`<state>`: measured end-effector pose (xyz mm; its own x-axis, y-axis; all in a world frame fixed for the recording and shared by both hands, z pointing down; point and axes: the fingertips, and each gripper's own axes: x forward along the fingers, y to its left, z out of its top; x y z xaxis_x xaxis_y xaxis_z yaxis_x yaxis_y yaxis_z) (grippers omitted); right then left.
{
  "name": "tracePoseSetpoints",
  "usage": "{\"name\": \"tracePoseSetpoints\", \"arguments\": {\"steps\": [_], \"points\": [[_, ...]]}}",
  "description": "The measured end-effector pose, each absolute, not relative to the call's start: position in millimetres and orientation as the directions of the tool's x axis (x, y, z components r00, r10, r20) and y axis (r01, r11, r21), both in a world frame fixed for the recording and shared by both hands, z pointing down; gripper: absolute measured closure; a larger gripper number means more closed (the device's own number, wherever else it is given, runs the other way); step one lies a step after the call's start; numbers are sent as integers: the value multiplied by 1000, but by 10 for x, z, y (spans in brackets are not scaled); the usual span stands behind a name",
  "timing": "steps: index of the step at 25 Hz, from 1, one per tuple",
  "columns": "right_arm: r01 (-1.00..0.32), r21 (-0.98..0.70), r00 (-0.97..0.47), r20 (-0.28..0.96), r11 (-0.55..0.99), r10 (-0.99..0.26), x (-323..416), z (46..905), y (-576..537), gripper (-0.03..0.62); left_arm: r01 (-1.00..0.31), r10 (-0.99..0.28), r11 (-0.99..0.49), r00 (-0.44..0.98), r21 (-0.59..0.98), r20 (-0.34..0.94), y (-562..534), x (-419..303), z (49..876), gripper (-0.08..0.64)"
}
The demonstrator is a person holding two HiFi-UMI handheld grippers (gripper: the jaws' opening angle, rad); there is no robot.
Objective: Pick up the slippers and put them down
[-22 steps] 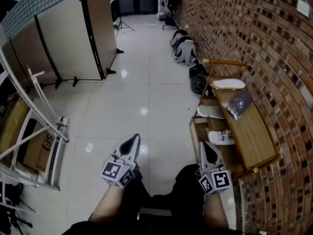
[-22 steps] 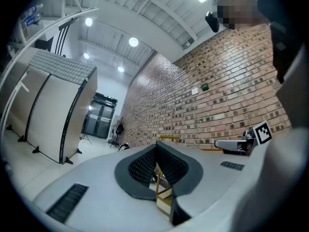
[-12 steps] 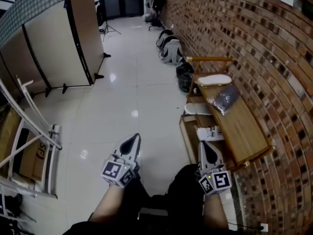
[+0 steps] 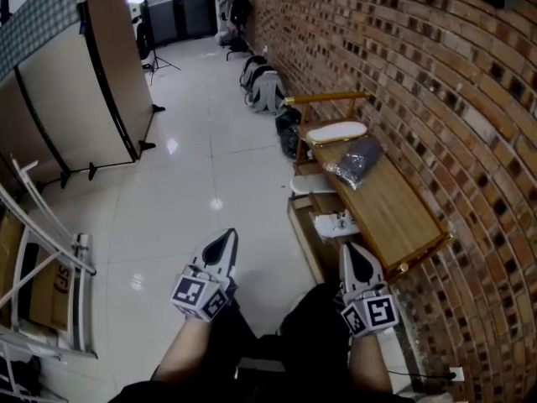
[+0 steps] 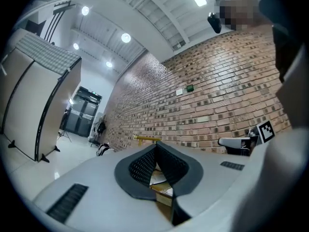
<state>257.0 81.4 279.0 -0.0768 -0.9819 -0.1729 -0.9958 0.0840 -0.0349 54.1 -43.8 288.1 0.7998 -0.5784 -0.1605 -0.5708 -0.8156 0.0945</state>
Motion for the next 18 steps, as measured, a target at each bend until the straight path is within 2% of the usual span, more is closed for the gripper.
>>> {"name": "tracePoseSetpoints", "arguments": {"steps": [9, 18], "points": [[-1000, -6, -5, -199, 7, -980, 2973, 2586, 972, 583, -479, -480, -877, 865, 47, -144, -436, 1227, 2767, 557], [-1000, 7, 21, -171, -23, -985, 3154, 2602, 935, 583, -356, -366, -930, 923, 96, -118, -645, 1956, 2698, 557]]}}
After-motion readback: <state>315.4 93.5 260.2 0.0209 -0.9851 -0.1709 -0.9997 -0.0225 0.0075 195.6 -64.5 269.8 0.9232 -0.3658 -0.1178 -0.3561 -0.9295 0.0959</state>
